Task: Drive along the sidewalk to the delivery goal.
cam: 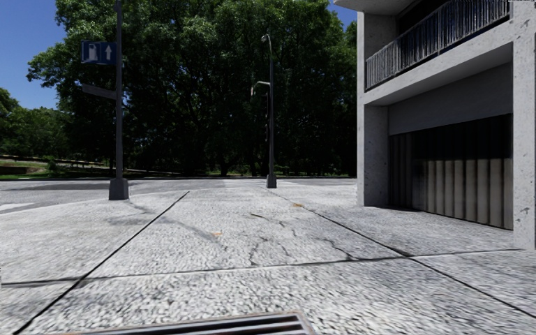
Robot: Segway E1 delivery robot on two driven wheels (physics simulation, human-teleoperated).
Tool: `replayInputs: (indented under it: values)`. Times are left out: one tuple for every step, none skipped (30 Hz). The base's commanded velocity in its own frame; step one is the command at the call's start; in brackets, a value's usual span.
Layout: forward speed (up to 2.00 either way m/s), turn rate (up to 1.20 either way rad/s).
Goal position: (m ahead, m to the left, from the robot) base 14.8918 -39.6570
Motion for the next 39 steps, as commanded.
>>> replayInputs:
  values:
    - [2.0,0.0]
    - [2.0,0.0]
    - [2.0,0.0]
    - [2.0,0.0]
    - [2.0,0.0]
    - [2.0,0.0]
    - [2.0,0.0]
    - [2.0,0.0]
    - [2.0,0.0]
    - [2.0,0.0]
    - [2.0,0.0]
    - [2.0,0.0]
    - [2.0,0.0]
    - [2.0,0.0]
    - [2.0,0.0]
    - [2.0,0.0]
    - [2.0,0.0]
    - [2.0,0.0]
    - [2.0,0.0]
    - [2.0,0.0]
    - [2.0,0.0]
    - [2.0,0.0]
    - [2.0,0.0]
    - [2.0,0.0]
    - [2.0,0.0]
    - [2.0,0.0]
    - [2.0,0.0]
    - [2.0,0.0]
    - [2.0,0.0]
    - [2.0,0.0]
    - [2.0,0.0]
    - [2.0,0.0]
    - [2.0,0.0]
    - [2.0,0.0]
    - [2.0,0.0]
    - [2.0,0.0]
    - [2.0,0.0]
    - [2.0,0.0]
    - [2.0,0.0]
